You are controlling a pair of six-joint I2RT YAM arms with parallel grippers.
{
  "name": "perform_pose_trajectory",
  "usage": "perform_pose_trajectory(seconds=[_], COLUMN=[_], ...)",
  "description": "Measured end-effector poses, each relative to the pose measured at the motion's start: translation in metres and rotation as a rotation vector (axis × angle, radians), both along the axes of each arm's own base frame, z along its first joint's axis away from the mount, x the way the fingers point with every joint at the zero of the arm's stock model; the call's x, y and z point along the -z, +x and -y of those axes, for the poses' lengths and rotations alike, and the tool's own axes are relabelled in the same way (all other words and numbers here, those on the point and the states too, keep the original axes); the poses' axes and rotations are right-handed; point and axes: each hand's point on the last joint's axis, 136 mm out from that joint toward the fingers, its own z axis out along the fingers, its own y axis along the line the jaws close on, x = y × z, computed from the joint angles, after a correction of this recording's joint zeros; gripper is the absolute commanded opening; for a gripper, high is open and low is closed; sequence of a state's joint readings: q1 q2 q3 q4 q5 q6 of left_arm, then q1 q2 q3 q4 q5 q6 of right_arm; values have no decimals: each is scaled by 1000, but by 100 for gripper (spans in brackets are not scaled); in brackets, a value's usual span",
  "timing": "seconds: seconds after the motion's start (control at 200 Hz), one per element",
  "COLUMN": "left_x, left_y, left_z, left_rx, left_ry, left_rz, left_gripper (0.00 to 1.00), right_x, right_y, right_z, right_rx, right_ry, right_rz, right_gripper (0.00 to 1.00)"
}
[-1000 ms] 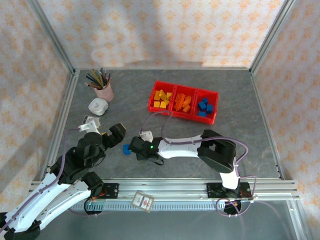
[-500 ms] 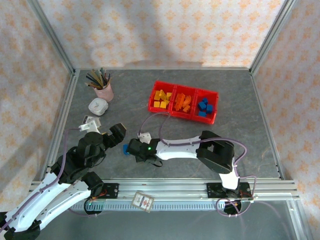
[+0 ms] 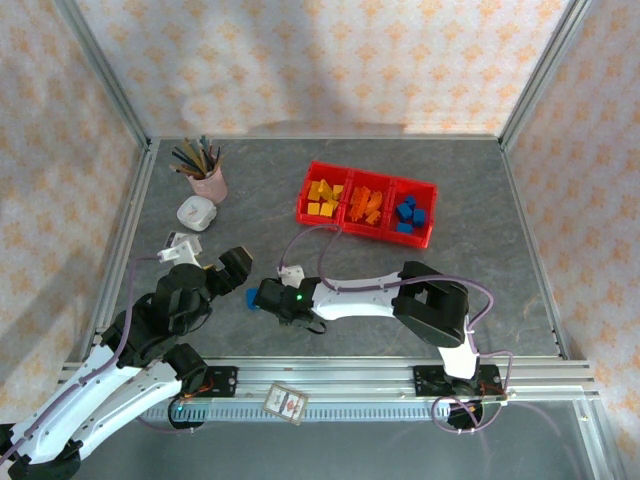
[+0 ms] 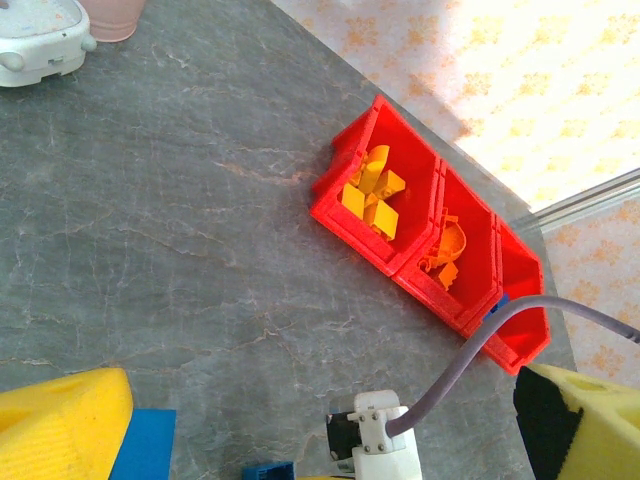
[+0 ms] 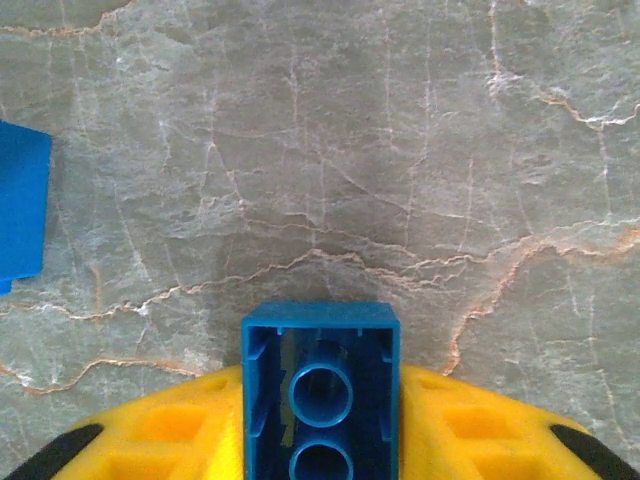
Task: Sort the legos into containers by color
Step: Pick up the lego from the bottom-center of the table, then place the lego in the container.
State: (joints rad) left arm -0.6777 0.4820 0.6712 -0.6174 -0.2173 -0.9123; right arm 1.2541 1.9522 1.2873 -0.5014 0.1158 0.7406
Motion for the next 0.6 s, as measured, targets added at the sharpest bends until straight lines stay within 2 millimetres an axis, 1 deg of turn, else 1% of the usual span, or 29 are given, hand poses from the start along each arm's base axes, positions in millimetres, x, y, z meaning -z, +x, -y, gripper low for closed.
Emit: perform_pose_trajectory(seconds=[0.085, 0.175, 0.25, 0.32, 0.385, 0.46, 0.521, 0.536, 0.596], left_x=[0, 2, 4, 6, 7, 8, 10, 11, 13], left_y=[0, 1, 2, 4, 7, 12, 17, 18, 23], left_z=[0, 2, 5, 9, 14, 23, 31, 33, 42], left_rx=[0, 5, 13, 25, 36, 61, 84, 89, 111], left_ry=[0, 4, 6, 7, 7, 2, 3, 3, 1], left_rz=[-1, -9, -19, -29, -34, -39, -44, -46, -54], left_gripper=[99, 99, 99, 99, 99, 99, 99, 99, 99], right_x=[-1, -4, -15, -32, -53, -76, -92, -96, -108], right_y=[1, 2, 7, 17, 34, 61, 85, 94, 119], right_z=[1, 6, 15, 25, 36, 55, 77, 86, 113], right_rx=[2, 9, 26, 57, 98, 163, 224, 245, 313], right_ry=[1, 6, 27, 61, 98, 130, 140, 138, 132], right_rz=[4, 7, 18, 39, 73, 125, 169, 184, 227], right_gripper=[33, 33, 33, 33, 33, 33, 33, 33, 33])
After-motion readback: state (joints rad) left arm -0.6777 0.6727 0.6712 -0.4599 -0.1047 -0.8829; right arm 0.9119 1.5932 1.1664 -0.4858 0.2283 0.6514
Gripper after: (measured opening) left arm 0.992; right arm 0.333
